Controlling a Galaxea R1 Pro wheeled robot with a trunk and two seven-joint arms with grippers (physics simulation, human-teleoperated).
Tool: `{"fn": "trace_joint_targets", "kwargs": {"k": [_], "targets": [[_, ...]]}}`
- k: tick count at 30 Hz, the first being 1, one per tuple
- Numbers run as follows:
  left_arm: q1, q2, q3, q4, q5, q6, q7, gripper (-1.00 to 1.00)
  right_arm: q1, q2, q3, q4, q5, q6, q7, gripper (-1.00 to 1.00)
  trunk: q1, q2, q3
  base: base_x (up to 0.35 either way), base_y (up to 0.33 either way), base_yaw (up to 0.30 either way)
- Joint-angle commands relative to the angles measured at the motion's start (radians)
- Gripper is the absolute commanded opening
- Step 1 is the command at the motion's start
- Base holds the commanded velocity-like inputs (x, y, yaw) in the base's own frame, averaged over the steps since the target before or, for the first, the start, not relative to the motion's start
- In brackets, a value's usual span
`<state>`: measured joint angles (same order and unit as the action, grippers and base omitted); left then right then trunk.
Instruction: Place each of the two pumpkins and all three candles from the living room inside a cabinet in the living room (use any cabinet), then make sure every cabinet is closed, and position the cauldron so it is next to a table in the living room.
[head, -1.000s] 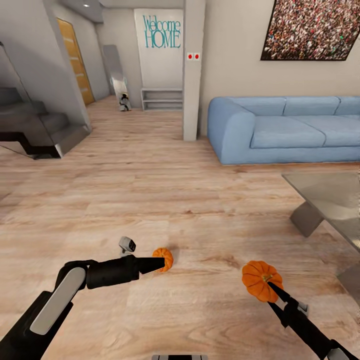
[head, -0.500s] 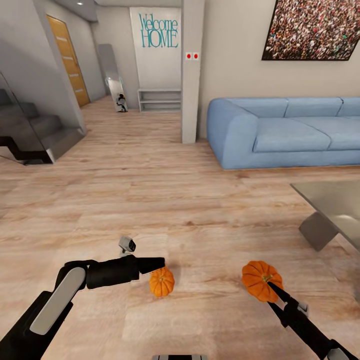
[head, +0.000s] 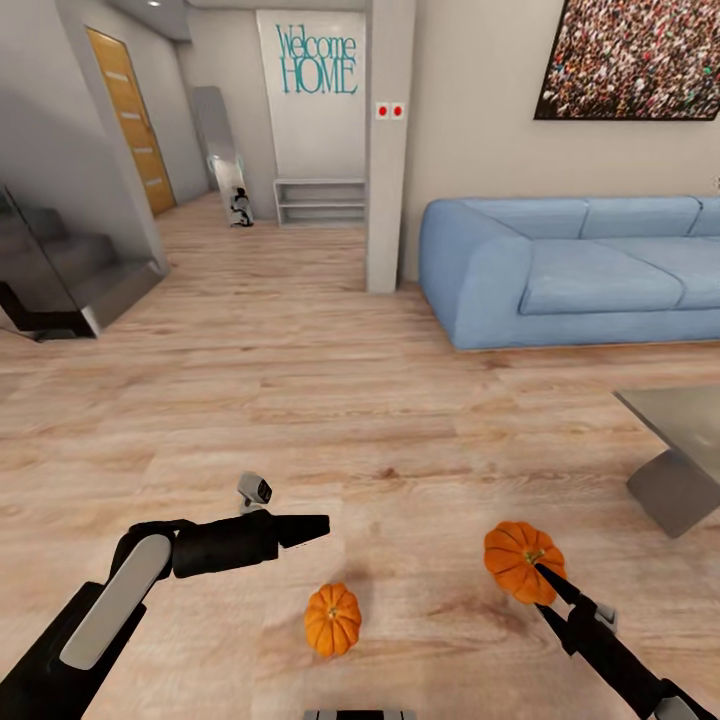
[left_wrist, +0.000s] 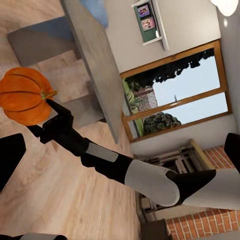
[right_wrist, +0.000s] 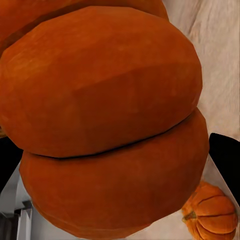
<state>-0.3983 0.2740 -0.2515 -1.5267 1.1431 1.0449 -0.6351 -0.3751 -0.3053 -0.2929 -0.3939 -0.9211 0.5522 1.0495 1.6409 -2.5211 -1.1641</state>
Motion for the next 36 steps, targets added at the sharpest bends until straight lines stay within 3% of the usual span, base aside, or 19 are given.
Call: {"fn": "trace_joint_targets", "kwargs": {"k": [1,8,18,30,32,36], "targets": [[-0.001,0.001,0.000,0.000,-0.002,0.002,-0.005,1.00,-0.001,0.000,-0.003,0.000,-0.008,0.011,0.001,-1.00,0.000,0.000,-0.001,0.335,0.105,-0.124],[-0.001,0.001,0.001,0.000,-0.002,0.002,-0.005,1.00,-0.001,0.000,-0.003,0.000,-0.008,0.011,0.001,-1.00,0.000,0.000,0.000,0.254,0.069,-0.167],[-0.001,0.001,0.010,0.006,-0.002,0.002,-0.001,1.00,-0.001,0.000,-0.003,0.000,-0.008,0.011,0.000,-1.00,0.000,0.000,0.001,0.028,0.010,-0.026],[-0.001,-0.001,0.011,0.009,-0.005,0.002,0.006,1.00,-0.001,0.000,-0.003,-0.002,-0.008,0.006,-0.004,-1.00,0.000,0.000,0.001,-0.217,0.015,-0.001],[-0.001,-0.001,0.013,0.011,-0.020,0.002,0.007,1.00,-0.001,0.000,-0.004,-0.004,-0.007,0.005,-0.029,-1.00,0.000,0.000,0.001,-0.089,-0.003,0.000],[-0.001,-0.001,0.017,0.021,-0.069,0.002,0.007,1.00,-0.024,0.001,-0.006,-0.010,-0.008,0.005,-0.157,-1.00,0.000,0.000,0.001,-0.181,-0.001,0.000]]}}
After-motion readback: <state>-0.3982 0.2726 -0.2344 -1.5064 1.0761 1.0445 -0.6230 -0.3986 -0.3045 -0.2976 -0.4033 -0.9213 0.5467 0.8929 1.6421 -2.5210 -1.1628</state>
